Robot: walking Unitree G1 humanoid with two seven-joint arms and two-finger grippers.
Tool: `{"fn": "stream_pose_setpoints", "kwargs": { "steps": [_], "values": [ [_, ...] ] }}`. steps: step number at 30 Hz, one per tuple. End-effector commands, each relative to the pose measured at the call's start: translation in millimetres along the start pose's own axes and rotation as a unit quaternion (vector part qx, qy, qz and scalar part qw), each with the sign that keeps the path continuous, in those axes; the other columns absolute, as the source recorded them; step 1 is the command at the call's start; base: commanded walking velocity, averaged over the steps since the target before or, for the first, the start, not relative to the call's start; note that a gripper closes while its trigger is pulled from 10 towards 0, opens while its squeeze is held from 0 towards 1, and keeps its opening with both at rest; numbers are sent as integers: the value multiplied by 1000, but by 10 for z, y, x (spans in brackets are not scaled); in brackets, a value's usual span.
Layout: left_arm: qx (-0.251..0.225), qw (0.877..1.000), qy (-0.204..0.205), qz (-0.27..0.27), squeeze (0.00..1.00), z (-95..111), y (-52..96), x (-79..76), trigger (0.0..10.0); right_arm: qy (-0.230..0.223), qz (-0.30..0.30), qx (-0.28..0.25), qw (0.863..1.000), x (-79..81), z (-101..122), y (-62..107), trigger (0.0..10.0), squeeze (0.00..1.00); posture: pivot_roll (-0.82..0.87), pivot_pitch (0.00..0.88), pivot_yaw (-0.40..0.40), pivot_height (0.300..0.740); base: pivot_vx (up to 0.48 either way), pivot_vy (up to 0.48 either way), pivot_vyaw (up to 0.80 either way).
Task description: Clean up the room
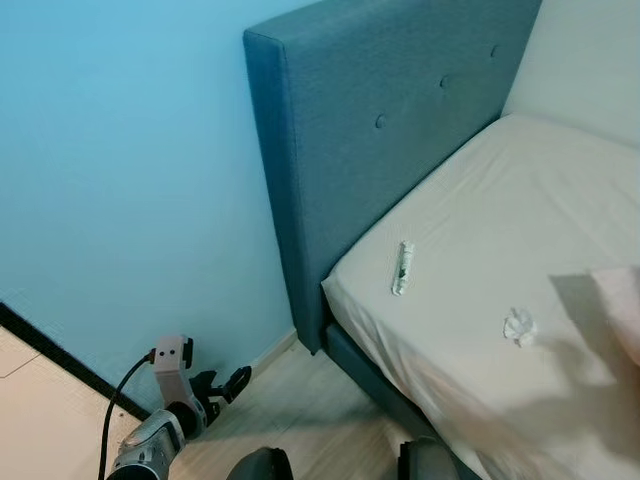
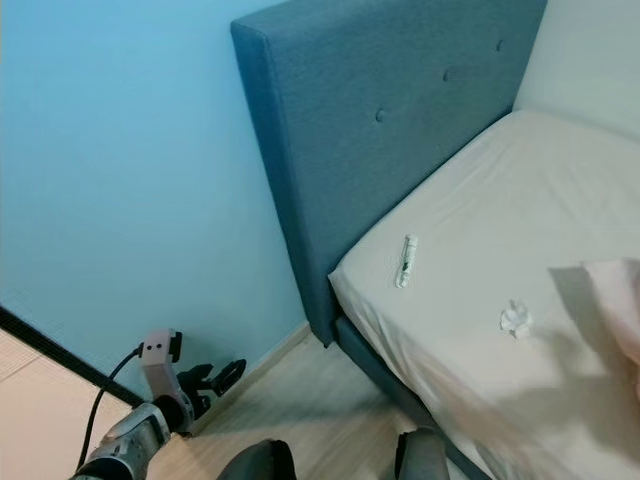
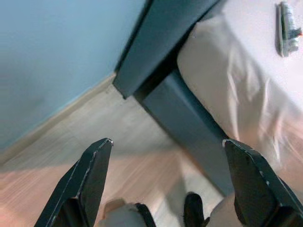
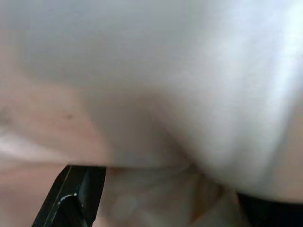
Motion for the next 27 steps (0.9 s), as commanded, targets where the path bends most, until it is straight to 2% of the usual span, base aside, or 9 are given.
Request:
{"fn": "stream_pose_setpoints", "kwargs": {
  "steps": [1, 2, 4, 6, 9, 11, 14, 20, 27],
  "values": [
    [12, 1000, -2, 5, 0, -69, 46, 42, 10000, -8, -62, 12, 998, -365, -72, -91, 10000, 0, -89, 183, 75, 630, 0, 0, 0],
    [12, 1000, -2, 6, 0, -71, 48, 45, 10000, -3, -88, 12, 996, -557, -82, -130, 10000, 0, -89, 183, 75, 630, 0, 0, 0],
    [12, 1000, -2, 6, 0, -71, 48, 45, 10000, -3, -88, 12, 996, -557, -82, -130, 10000, 0, -89, 183, 75, 630, 0, 0, 0],
    [12, 1000, 0, 6, 0, -76, 43, 39, 10000, 10, -159, 20, 987, -1083, -124, -196, 10000, 0, -102, 184, 75, 630, 0, 0, 0],
    [14, 1000, 0, 3, 0, -90, 28, 16, 10000, 30, -187, 27, 982, -1313, -160, -207, 10000, 0, -110, 185, 77, 630, 0, 0, 0],
    [16, 1000, 0, 1, 0, -101, 20, 0, 10000, 35, -181, 28, 982, -1272, -177, -204, 10000, 0, -114, 184, 77, 630, 0, 0, 0],
    [18, 1000, 0, -3, 0, -116, 7, -25, 10000, 43, -146, 26, 988, -1037, -191, -192, 10000, 0, -114, 182, 78, 630, 0, 0, 0],
    [24, 1000, -4, -4, 0, -141, 1, -37, 10000, 2, 124, 11, 992, 559, -120, 200, 10000, 0, -99, 174, 75, 630, 0, 0, 0],
    [25, 1000, -7, 1, 0, -141, 21, -6, 10000, -11, 199, -8, 980, 1066, 59, 482, 10000, 0, -87, 177, 74, 630, 0, 0, 0]
  ]
}}
Point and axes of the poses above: a point about 5 cm out from each wrist's last joint towards the gripper, its own y axis pointing back from the gripper into the wrist, its own z axis along the axis of the wrist's last joint, x = y × z, the point moved 5 cm from there along -y, pointing out of the wrist towards the gripper, and after that the axes turned 10 degrees about y, right-handed, at the moved point
